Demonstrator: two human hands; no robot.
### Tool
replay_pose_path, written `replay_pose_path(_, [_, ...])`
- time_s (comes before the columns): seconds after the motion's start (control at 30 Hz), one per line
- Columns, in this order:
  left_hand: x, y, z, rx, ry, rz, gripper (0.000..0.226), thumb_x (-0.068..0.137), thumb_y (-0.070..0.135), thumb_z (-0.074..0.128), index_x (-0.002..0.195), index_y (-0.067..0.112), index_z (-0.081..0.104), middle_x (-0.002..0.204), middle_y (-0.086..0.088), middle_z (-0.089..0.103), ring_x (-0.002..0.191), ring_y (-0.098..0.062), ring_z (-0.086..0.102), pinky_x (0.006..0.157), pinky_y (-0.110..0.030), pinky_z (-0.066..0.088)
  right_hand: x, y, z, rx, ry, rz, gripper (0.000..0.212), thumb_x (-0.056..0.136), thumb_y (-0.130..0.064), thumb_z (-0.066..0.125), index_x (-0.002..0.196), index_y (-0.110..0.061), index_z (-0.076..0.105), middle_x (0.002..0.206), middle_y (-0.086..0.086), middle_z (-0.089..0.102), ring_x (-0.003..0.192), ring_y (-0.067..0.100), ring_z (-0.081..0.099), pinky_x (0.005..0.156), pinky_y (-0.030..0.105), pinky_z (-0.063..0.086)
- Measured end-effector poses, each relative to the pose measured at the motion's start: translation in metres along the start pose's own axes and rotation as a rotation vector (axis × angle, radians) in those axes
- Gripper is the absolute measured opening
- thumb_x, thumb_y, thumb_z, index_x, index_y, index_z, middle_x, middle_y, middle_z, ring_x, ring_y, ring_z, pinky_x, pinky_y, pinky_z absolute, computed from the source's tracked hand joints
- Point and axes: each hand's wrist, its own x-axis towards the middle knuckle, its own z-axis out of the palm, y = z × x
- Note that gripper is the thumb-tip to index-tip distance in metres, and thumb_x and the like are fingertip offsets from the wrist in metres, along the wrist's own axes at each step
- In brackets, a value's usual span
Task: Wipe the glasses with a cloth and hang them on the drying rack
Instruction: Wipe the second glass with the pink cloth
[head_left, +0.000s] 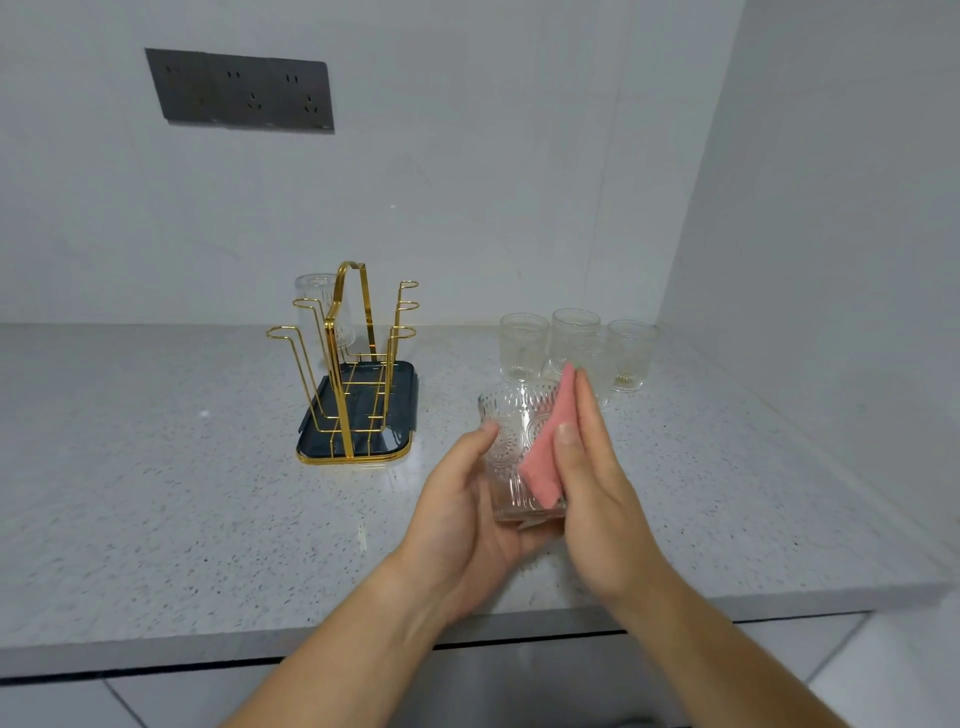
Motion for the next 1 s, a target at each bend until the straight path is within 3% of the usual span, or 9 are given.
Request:
replay_pose_path(0.17, [0.002,0.005,-0.003,0.021,0.001,0.006,0.053,0.101,0.047,0.054,0.140,0.014,0.064,0.140,-0.013,0.067,0.131,-0.027,0.063,0.117,-0.047,0.042,-0.022,0.011,0.008,-0.144,-0.066,-0.115,0.059,0.105,-0.044,0.027,0.160,-0.041,0.007,0.163,-0.040,0.004,0.149,-0.020,0.003,0.122,0.010,0.008])
replay_pose_path(0.27, [0.001,0.001,-0.008,0.033,0.013,-0.001,0.057,0.096,0.044,0.063,0.143,0.012,0.059,0.141,-0.022,0.063,0.122,-0.032,0.066,0.100,-0.052,0.056,-0.020,0.012,0.002,-0.124,-0.031,-0.112,0.056,0.105,-0.043,0.030,0.159,-0.042,0.017,0.160,-0.039,0.020,0.145,-0.022,0.018,0.119,0.006,0.017])
replay_pose_path(0.37, [-0.001,-0.006,-0.011,0.073,-0.034,-0.018,0.069,0.088,0.042,0.077,0.143,0.006,0.054,0.135,-0.026,0.065,0.111,-0.037,0.068,0.093,-0.056,0.058,-0.001,-0.003,-0.012,0.071,0.064,0.037,0.042,0.107,-0.043,0.032,0.147,-0.045,0.041,0.125,-0.024,0.060,0.096,-0.019,0.061,0.082,-0.001,0.047])
replay_pose_path(0.47, [-0.003,-0.006,-0.014,0.078,-0.084,-0.008,0.073,0.076,0.038,0.088,0.136,0.006,0.061,0.126,-0.022,0.069,0.103,-0.033,0.070,0.091,-0.057,0.059,0.014,-0.018,-0.031,0.050,0.135,-0.014,0.023,0.110,-0.032,0.034,0.118,-0.022,0.053,0.081,-0.001,0.058,0.064,0.010,0.050,0.055,0.007,0.044])
replay_pose_path(0.53, [-0.003,-0.004,-0.014,0.101,-0.131,-0.001,0.068,0.072,0.040,0.091,0.129,0.010,0.069,0.122,-0.019,0.071,0.101,-0.031,0.070,0.086,-0.051,0.061,0.020,-0.023,-0.038,0.007,0.065,-0.081,0.023,0.110,-0.025,0.035,0.101,-0.015,0.054,0.076,-0.013,0.061,0.068,0.002,0.056,0.067,0.004,0.046])
replay_pose_path(0.63, [0.000,-0.001,-0.013,0.090,-0.133,0.003,0.066,0.065,0.047,0.094,0.119,0.014,0.076,0.114,-0.018,0.072,0.096,-0.030,0.069,0.078,-0.043,0.063,0.023,-0.026,-0.044,-0.189,-0.095,-0.148,0.032,0.106,-0.039,0.038,0.097,-0.030,0.068,0.109,-0.013,0.057,0.100,-0.009,0.060,0.097,0.016,0.049])
replay_pose_path(0.77, [-0.004,0.004,-0.012,0.075,-0.079,0.008,0.037,0.082,0.042,0.073,0.108,0.018,0.082,0.112,-0.019,0.073,0.094,-0.031,0.069,0.071,-0.040,0.063,0.023,-0.029,-0.055,-0.287,-0.180,-0.195,0.030,0.101,-0.044,0.044,0.104,-0.029,0.069,0.096,-0.010,0.066,0.088,0.006,0.063,0.079,0.023,0.051])
replay_pose_path(0.93, [-0.005,0.009,-0.019,0.104,-0.011,0.028,0.082,0.079,0.041,0.080,0.143,0.001,0.047,0.127,-0.027,0.064,0.104,-0.040,0.063,0.068,-0.044,0.064,0.025,-0.046,-0.073,-0.418,-0.411,-0.161,0.029,0.097,-0.058,0.056,0.102,-0.034,0.071,0.093,-0.013,0.070,0.090,0.008,0.065,0.088,0.028,0.053])
replay_pose_path(1.0, [-0.005,0.009,-0.020,0.121,-0.035,0.026,0.078,0.082,0.040,0.078,0.141,-0.001,0.048,0.128,-0.028,0.064,0.101,-0.039,0.062,0.067,-0.043,0.063,0.027,-0.048,-0.075,-0.484,-0.516,-0.122,0.031,0.089,-0.059,0.066,0.105,-0.034,0.072,0.101,-0.010,0.073,0.099,0.014,0.068,0.095,0.035,0.054])
